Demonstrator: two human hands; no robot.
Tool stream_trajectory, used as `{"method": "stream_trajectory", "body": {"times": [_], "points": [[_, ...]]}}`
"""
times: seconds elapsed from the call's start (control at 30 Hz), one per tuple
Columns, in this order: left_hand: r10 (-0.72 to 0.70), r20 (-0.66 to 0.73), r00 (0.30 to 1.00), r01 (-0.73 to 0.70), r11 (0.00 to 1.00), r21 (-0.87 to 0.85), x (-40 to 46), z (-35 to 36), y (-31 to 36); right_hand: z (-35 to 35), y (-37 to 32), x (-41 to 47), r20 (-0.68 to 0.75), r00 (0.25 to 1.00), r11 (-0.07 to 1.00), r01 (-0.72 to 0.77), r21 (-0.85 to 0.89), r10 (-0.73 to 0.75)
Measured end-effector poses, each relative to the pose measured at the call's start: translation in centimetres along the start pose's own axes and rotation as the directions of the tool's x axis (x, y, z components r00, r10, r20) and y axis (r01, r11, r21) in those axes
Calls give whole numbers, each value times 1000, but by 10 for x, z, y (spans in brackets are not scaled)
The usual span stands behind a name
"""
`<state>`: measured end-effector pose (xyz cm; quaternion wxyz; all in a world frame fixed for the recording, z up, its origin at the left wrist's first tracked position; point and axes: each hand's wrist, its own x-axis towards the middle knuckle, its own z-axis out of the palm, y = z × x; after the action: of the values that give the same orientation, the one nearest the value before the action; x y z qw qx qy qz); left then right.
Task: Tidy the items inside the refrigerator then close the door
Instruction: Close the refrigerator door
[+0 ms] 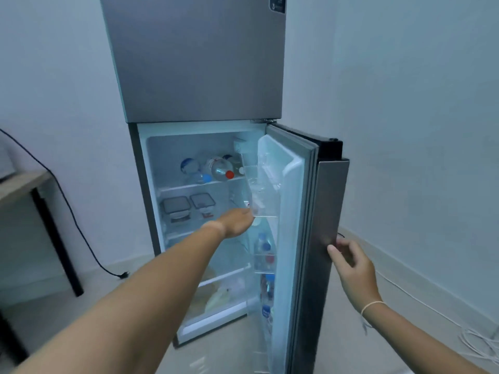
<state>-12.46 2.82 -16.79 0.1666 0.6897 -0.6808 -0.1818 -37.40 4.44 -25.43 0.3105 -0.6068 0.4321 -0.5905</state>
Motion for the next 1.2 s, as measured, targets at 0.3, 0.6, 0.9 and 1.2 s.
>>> {"method": "stream_trajectory", "body": {"times": [0.3,0.6,0.9,1.2], "points": [[-135,-193,972,71,949,-306,-52,-59,-59,71,-45,1,314,935,972,208,-112,-164],[-316,-306,898,91,814,-574,-67,-126,-90,137,-109,61,527,794,850,475,-225,-304],[-387,-363,847,64,753,-655,-36,-152,-91,203,-161,168,648,727,615,622,-484,-226],[-256,-733,630,-164,879,-447,2,-157,-118,258,-121,205,618,661,514,739,-435,-427]]}}
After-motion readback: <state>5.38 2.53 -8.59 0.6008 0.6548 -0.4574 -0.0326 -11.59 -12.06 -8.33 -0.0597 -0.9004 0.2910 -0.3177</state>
